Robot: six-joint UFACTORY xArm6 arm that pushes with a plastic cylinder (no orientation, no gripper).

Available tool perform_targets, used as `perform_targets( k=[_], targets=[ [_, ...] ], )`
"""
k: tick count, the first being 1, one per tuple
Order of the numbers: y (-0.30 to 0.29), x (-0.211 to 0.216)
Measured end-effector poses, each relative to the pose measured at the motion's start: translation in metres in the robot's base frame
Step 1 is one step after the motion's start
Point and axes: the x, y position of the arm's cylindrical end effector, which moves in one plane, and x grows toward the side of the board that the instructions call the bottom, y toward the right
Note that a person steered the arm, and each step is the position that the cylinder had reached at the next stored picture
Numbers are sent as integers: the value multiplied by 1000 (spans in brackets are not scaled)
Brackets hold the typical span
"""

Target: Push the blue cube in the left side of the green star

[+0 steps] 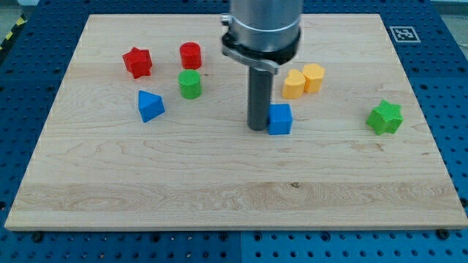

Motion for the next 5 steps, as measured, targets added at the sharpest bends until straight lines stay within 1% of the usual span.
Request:
perform_targets(
  k=[3,4,5],
  targets=[
    [112,2],
    [91,10],
    [33,11]
  ],
)
